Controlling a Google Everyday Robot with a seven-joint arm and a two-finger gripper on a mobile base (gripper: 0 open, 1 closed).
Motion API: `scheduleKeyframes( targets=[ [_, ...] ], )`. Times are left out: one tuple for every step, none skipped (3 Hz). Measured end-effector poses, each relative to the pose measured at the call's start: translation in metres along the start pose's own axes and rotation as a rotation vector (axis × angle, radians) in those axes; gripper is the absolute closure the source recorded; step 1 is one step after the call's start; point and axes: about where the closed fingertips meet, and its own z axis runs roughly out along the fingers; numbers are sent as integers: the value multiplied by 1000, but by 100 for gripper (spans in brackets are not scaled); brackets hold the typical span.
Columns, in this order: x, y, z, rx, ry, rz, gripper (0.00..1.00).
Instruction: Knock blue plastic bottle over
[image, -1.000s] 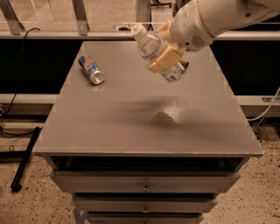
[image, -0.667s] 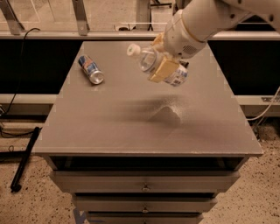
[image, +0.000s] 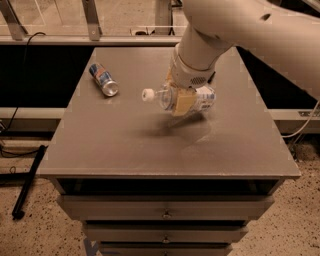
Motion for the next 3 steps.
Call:
scheduleKeyframes(
  targets=[
    [-2, 9, 16, -35, 50, -40, 35],
    [-4, 15, 21, -53, 51, -58, 12],
    [-7, 20, 19, -62, 36, -74, 0]
  ],
)
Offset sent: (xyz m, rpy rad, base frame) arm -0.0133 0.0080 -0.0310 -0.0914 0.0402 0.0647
